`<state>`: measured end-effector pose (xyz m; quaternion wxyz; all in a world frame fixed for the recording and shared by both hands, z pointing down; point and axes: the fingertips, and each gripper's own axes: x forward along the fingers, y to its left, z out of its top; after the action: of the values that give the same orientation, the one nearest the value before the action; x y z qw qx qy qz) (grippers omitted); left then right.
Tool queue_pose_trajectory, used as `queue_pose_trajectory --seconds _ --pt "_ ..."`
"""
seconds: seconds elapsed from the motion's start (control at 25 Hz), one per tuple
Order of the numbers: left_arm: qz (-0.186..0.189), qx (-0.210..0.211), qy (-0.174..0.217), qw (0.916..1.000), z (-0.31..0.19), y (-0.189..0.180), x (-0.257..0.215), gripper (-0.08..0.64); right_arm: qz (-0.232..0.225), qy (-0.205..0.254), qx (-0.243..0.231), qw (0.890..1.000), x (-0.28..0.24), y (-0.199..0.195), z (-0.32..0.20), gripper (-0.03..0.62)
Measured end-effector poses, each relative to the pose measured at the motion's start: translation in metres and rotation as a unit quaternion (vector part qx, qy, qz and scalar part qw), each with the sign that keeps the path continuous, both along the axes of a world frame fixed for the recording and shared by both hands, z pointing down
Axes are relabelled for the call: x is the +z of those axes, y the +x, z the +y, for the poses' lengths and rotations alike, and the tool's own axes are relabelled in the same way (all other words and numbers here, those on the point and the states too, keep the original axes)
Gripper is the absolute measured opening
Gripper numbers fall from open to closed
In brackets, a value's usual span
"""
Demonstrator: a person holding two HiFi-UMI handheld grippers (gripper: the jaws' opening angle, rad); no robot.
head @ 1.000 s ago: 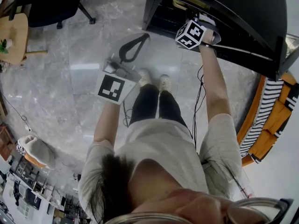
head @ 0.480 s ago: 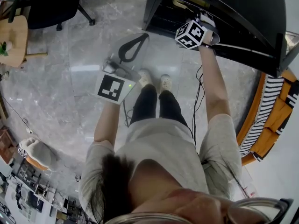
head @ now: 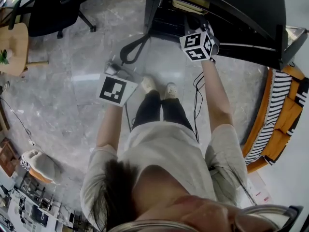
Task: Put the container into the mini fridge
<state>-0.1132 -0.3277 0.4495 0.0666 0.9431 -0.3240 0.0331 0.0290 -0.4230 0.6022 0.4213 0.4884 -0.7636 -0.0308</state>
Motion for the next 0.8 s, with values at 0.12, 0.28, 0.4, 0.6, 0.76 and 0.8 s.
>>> queue_pose_trajectory --seconds 0.12,0.28,0.4,0.6,0.76,0.8 --pt "-0.001 0.001 0.004 1.0 0.003 0.005 -0.005 0.002 -0.061 0.012 0.016 0.998 -0.018 -0.003 0.017 -0.003" --pt "-0.001 0.003 0.007 1.0 0.009 0.014 -0.013 0.002 -0.123 0.031 0.03 0.991 -0.043 -0.001 0.041 -0.003" --pt "-0.002 0.006 0.011 0.9999 0.014 0.024 -0.02 0.002 -0.16 0.044 0.036 0.986 -0.063 0.004 0.059 -0.003" --pt "-0.008 0.009 0.014 0.9998 0.026 0.045 -0.029 0.002 -0.198 0.056 0.039 0.978 -0.088 0.018 0.086 -0.003" --pt "-0.011 0.01 0.018 0.9997 0.036 0.058 -0.035 0.002 -0.216 0.063 0.04 0.974 -0.104 0.028 0.106 -0.003" --pt "-0.013 0.01 0.02 0.9997 0.039 0.06 -0.037 0.002 -0.218 0.065 0.04 0.973 -0.107 0.03 0.111 -0.003"
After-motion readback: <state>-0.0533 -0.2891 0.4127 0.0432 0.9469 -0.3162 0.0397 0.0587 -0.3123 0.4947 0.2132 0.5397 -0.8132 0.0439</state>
